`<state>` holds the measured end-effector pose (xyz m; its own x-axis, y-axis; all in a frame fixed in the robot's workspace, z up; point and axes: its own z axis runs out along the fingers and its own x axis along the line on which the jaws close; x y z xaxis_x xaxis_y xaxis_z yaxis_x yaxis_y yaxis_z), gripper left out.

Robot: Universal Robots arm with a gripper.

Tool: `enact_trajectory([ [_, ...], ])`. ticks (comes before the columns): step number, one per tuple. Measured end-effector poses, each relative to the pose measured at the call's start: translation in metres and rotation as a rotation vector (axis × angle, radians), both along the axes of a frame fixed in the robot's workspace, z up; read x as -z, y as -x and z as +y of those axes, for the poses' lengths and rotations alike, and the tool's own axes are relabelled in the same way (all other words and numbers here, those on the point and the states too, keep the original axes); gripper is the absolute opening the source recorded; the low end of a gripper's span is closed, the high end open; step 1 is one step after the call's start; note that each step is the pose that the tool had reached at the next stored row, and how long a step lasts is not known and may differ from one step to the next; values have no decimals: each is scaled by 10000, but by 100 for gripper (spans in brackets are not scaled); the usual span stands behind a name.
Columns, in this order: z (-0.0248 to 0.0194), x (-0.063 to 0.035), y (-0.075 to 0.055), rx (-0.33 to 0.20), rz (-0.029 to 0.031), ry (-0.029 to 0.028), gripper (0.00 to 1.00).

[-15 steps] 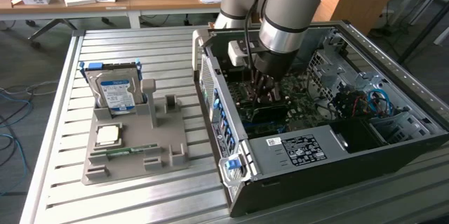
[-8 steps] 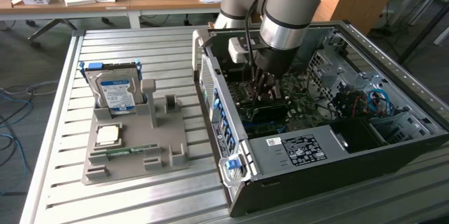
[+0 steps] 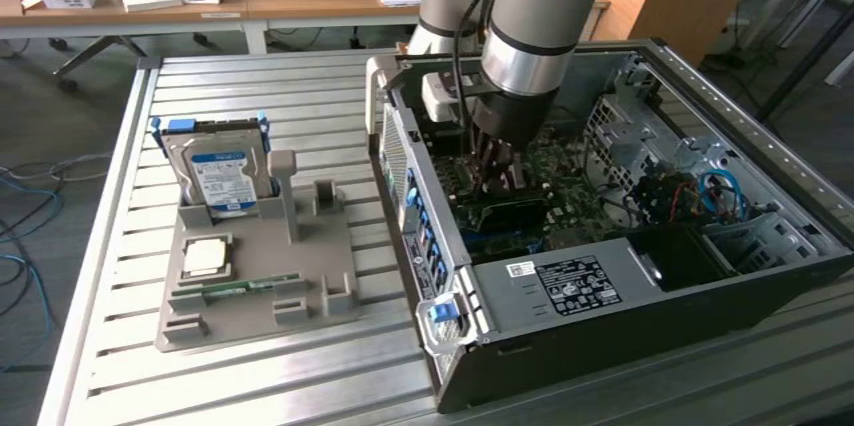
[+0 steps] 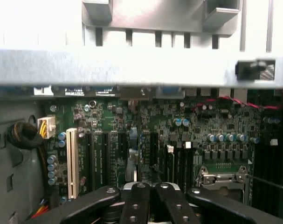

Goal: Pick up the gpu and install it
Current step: 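Press down on the gpu until it lock into place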

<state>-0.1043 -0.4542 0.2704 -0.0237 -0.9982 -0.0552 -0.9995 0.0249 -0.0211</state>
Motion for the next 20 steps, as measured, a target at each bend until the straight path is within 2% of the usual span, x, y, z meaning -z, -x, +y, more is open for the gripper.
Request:
enact_trajectory([
  [3,0,-34,3,-2,-8,0,11],
  [7,0,-134,3,-2,-9,0,11],
  [15,0,-188,3,-2,-10,47,11],
  [20,0,-236,3,0,-8,51,11],
])
